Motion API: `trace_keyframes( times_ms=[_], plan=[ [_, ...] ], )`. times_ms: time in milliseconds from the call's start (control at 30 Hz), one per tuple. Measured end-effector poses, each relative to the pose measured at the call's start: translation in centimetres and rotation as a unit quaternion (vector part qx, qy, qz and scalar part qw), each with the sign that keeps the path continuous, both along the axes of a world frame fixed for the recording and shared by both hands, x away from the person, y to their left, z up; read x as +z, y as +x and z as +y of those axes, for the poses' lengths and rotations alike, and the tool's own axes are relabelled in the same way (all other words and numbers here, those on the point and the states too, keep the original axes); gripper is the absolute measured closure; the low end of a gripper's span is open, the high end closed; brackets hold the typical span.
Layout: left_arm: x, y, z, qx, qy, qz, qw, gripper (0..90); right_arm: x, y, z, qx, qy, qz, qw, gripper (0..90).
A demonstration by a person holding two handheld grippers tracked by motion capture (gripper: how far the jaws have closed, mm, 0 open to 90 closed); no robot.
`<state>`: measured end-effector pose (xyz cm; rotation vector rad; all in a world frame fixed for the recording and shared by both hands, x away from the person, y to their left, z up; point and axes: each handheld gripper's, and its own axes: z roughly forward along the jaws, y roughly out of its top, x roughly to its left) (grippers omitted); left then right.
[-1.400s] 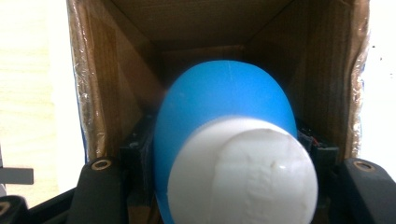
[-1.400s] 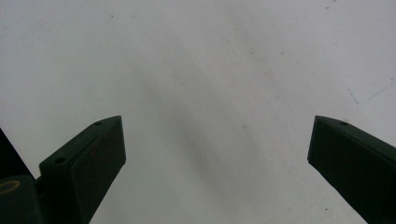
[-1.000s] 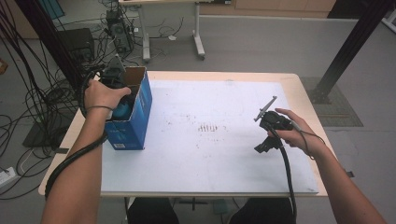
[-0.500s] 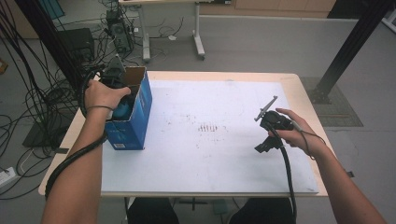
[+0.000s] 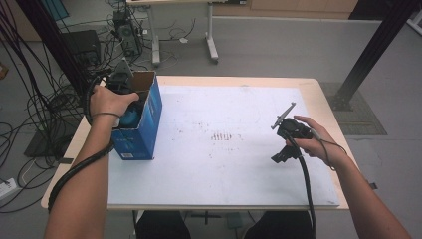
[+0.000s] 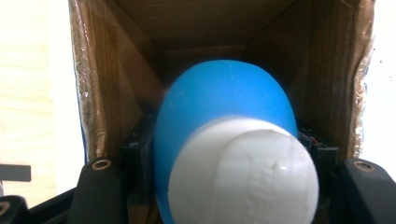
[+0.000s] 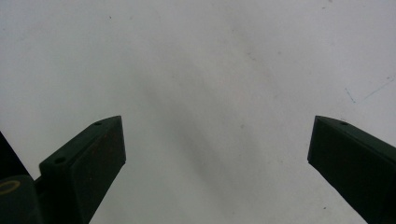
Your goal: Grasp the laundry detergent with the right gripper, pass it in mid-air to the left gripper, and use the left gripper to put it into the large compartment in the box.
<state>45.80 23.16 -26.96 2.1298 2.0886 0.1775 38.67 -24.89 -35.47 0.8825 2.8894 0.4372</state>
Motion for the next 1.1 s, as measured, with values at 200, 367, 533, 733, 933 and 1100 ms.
trace_keyframes(
  times_ms=[200, 367, 533, 733, 933, 1100],
  plan=[
    [0.00, 0.05, -0.04, 0.000, 0.001, 0.001, 1.0000, 37.5, -0.03, 0.01, 0.07, 0.001, 0.000, 0.000, 1.0000, 4.1],
    [0.00, 0.06, -0.02, 0.001, 0.000, 0.001, 1.0000, 37.5, -0.05, 0.02, 0.02, 0.000, 0.000, 0.000, 1.0000, 4.0],
    [0.00, 0.03, 0.03, 0.002, -0.001, 0.001, 1.0000, 37.5, -0.06, 0.02, 0.01, 0.000, 0.001, 0.000, 1.0000, 4.0],
    [0.01, 0.03, 0.07, 0.004, -0.002, 0.002, 1.0000, 37.5, -0.06, 0.03, 0.05, 0.000, -0.002, 0.000, 1.0000, 4.1],
    [0.00, 0.03, 0.12, 0.002, -0.003, 0.003, 1.0000, 37.4, -0.02, 0.05, 0.13, 0.001, -0.001, 0.000, 1.0000, 4.0],
    [0.04, 0.03, 0.20, 0.000, -0.005, 0.007, 1.0000, 37.4, 0.01, 0.06, 0.27, 0.003, -0.002, 0.000, 1.0000, 4.0]
  ],
)
